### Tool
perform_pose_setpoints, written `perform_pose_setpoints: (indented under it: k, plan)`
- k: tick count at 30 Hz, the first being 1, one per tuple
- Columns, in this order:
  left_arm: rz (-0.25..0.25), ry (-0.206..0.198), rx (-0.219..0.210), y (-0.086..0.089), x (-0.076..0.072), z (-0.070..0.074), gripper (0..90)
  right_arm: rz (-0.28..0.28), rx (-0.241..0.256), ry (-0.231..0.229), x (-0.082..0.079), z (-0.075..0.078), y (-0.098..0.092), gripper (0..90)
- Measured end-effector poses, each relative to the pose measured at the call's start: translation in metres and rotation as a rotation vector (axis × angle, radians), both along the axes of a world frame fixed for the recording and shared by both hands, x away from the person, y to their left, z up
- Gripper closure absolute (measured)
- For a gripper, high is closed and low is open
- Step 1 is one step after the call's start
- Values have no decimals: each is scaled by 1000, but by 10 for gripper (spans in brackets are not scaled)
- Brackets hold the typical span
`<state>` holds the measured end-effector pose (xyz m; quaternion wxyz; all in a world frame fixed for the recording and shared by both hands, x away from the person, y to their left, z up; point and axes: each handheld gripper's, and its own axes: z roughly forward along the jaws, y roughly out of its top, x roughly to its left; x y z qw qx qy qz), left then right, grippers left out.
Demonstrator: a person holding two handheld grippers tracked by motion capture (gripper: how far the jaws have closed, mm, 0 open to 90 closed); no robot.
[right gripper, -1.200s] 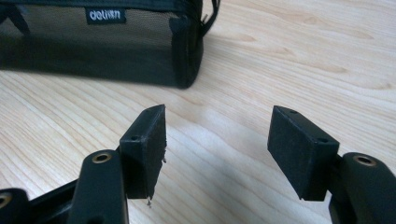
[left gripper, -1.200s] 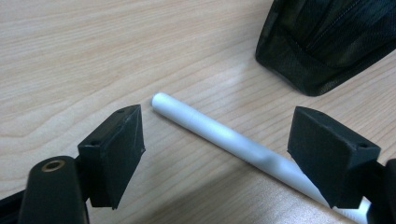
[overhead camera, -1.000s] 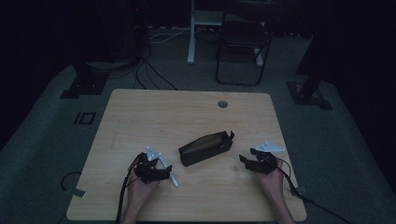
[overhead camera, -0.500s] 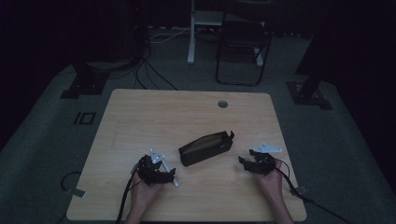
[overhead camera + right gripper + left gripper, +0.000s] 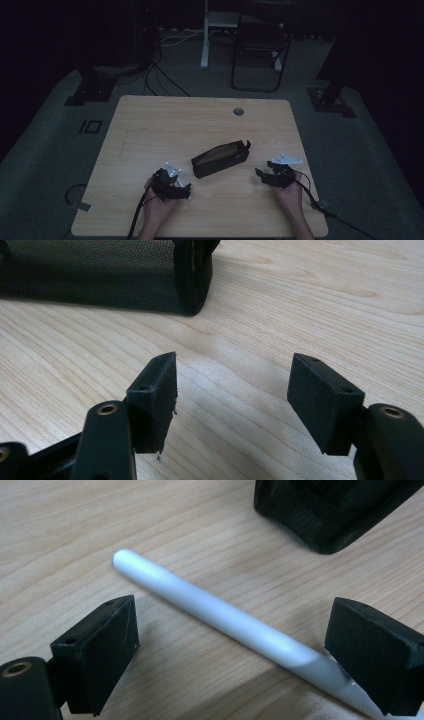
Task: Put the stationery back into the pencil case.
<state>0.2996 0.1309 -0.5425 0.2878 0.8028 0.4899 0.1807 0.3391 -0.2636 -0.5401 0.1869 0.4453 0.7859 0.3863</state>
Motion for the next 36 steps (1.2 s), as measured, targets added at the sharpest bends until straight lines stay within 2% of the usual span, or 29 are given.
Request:
perform_pose_setpoints:
  k: [14,20,28,36]
  plan:
    - [-6,-17,1,3,-2,1,171,8,-21,7,0,-3,1,363]
    - [7,-24,-4,8,-3,3,287,11,-28,6,0,-4,1,363]
    - [12,-19,-4,17,-2,6,469,15,-31,12,0,-5,1,363]
    - [16,-11,-4,25,0,8,606,21,-39,16,0,-6,2,363]
